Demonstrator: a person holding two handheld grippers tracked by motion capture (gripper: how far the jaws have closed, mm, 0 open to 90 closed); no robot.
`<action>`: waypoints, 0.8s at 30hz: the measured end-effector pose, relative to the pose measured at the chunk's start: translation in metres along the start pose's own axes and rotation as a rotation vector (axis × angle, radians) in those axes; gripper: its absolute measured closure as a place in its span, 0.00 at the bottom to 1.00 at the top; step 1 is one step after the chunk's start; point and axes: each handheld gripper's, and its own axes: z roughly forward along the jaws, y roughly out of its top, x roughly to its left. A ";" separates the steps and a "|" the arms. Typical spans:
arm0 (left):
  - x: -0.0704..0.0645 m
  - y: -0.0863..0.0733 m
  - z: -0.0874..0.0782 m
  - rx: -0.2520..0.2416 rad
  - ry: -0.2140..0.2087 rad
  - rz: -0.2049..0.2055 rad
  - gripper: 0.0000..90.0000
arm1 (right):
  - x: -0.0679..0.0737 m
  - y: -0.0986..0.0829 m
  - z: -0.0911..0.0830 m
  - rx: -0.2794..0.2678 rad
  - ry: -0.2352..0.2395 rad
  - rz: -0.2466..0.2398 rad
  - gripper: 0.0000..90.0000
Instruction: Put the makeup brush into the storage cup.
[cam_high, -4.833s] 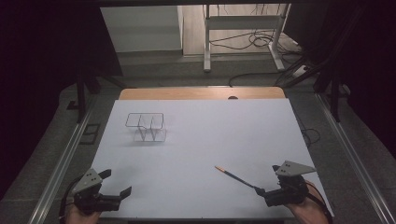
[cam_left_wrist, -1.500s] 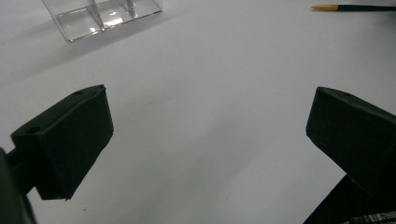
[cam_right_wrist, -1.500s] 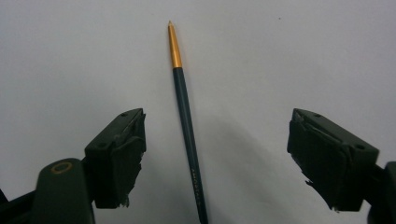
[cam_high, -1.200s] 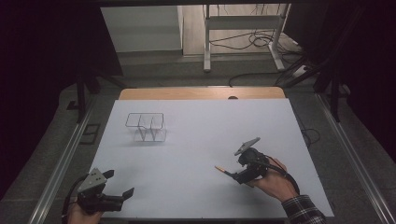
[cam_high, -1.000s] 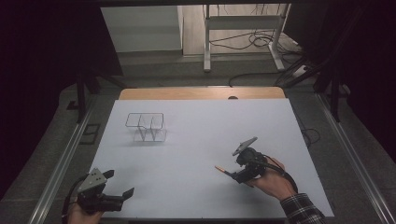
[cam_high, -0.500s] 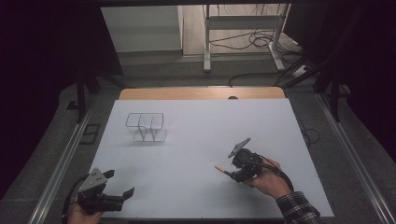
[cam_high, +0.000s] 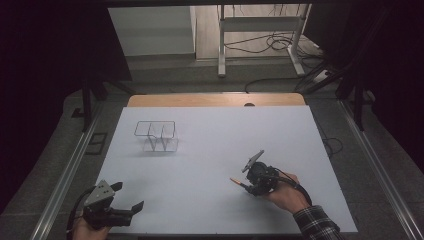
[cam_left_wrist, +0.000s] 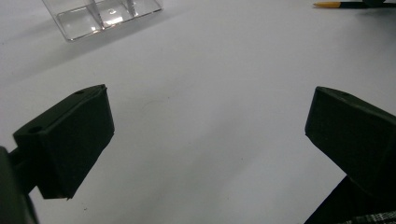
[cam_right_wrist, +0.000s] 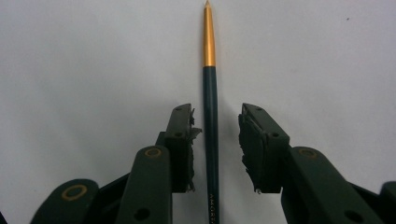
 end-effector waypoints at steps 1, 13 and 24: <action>0.000 0.000 0.000 0.001 0.000 0.000 0.02 | 0.000 -0.001 0.000 0.003 0.002 0.000 0.73; 0.000 0.000 0.000 0.001 0.001 -0.001 0.02 | -0.001 -0.013 0.001 0.039 0.014 0.007 0.84; 0.000 0.000 0.000 0.002 0.001 0.001 0.02 | -0.001 -0.011 0.002 0.059 0.029 0.015 0.93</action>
